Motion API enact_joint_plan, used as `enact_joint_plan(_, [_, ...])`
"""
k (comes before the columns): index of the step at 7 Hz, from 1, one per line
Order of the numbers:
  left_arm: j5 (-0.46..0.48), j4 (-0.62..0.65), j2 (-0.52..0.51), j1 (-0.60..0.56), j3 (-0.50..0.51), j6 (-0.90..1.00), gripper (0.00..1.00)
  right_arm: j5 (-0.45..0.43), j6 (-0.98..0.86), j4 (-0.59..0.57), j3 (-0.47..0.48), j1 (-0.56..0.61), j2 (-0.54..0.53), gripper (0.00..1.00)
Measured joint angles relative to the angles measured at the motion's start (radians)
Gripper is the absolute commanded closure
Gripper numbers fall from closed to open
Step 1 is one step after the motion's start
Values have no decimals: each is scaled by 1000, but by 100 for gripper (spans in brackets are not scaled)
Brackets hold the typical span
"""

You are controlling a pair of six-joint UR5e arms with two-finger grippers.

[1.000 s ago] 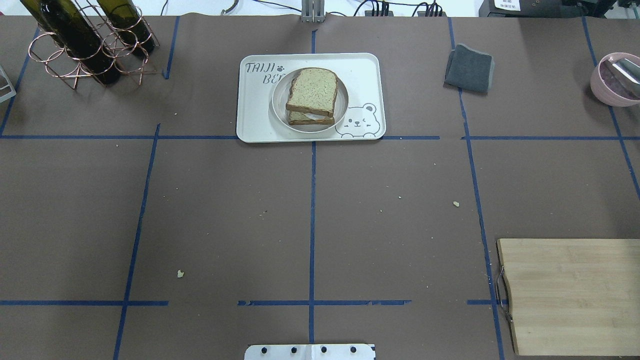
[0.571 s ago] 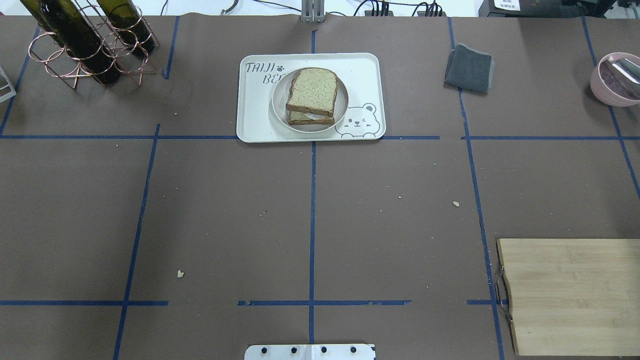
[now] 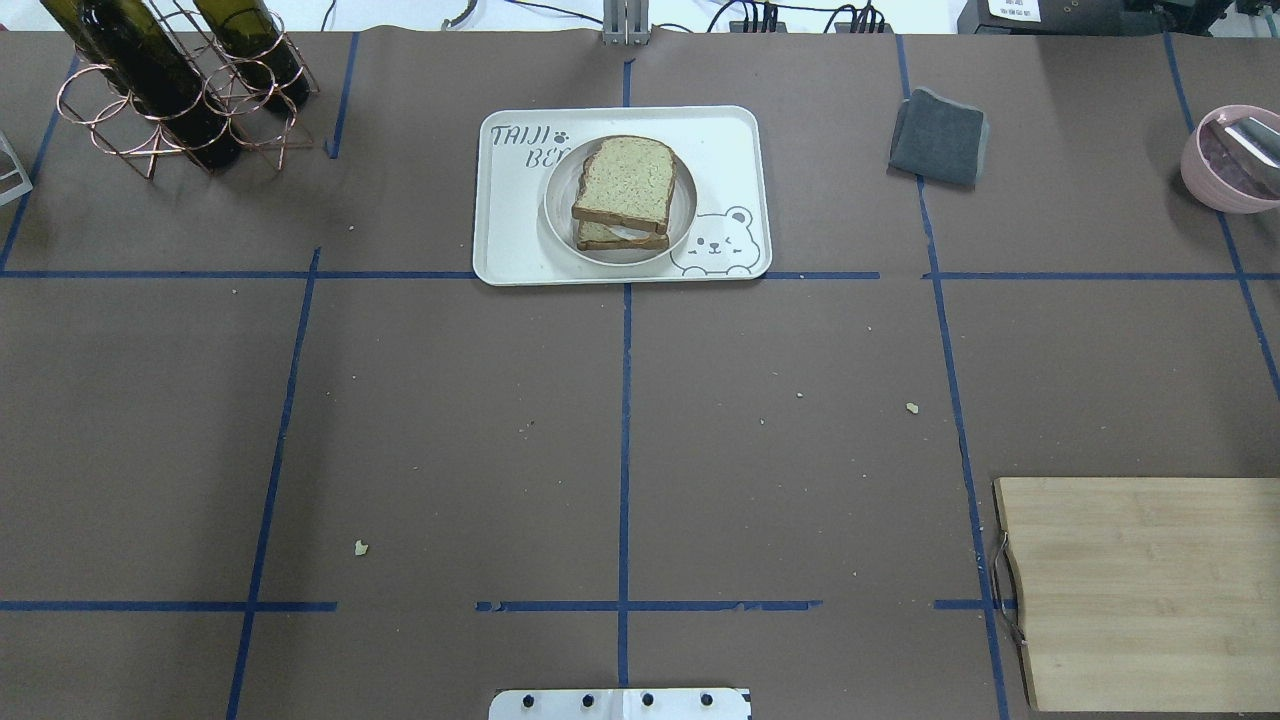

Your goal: Make sandwich and place on tray

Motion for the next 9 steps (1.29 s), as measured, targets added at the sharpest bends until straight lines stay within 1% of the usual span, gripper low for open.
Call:
enact_joint_plan(2, [-1,18,-3,-4,0,5,0,0,-2,-3,0,0,-4,0])
enact_joint_plan(9, [0,18,-1,-8,-6,17,0,-1,-3,-3,-14,0,-5,0])
